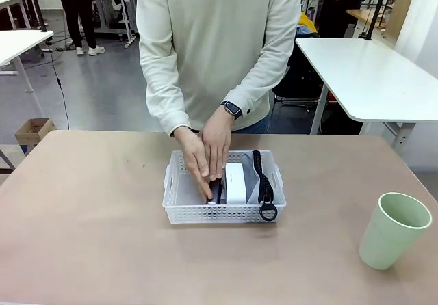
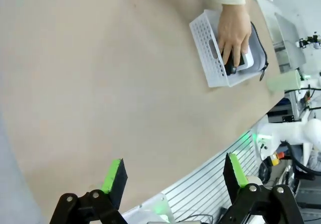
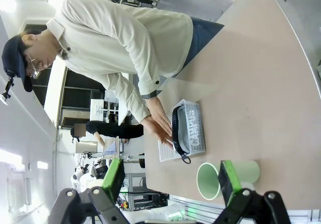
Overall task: Efficiently arrange items inside the basket to fit them all.
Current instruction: Pick up the Stapler and place it inside the Organizing basket, then pick up the Reusable plastic cup and place it inside the Organizing basket.
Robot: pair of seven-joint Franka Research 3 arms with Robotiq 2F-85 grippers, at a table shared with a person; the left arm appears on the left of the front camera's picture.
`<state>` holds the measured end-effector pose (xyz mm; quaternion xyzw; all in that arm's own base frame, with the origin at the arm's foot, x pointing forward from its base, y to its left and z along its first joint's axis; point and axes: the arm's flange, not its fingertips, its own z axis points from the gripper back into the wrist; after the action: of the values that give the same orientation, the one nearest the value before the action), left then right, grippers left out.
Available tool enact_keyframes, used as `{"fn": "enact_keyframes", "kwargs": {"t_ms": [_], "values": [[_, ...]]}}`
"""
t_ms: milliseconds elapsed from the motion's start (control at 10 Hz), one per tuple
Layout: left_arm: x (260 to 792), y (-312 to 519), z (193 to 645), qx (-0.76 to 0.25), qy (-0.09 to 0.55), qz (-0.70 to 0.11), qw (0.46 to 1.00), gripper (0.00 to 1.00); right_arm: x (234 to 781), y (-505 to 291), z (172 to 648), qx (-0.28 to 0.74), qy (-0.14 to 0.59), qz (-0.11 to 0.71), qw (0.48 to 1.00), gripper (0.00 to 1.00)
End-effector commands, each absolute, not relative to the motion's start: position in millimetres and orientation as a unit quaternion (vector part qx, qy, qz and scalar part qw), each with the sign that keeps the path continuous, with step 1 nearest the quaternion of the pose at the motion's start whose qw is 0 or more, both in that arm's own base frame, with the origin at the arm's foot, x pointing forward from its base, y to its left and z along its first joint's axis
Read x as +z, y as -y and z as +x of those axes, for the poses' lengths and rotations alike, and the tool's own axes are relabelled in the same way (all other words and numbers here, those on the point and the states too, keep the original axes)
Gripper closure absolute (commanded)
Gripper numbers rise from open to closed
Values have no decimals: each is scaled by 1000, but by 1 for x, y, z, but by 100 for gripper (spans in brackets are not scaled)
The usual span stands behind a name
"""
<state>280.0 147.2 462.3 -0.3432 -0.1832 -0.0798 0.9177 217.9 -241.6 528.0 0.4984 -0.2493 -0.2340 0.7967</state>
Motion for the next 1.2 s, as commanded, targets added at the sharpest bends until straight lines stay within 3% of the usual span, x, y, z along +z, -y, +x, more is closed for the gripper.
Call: {"fn": "enact_keyframes", "kwargs": {"t_ms": [0,900,1000,1100], "values": [[459,-155,275,-89,186,-342,917,0,530,242,219,-221,263,505,792,0],[459,-155,275,-89,186,-342,917,0,528,242,218,-234,249,498,797,0],[459,-155,275,-89,186,-342,917,0,536,236,218,-194,262,477,816,0],[459,-155,275,-89,186,-342,917,0,538,225,229,-50,272,476,835,0]]}}
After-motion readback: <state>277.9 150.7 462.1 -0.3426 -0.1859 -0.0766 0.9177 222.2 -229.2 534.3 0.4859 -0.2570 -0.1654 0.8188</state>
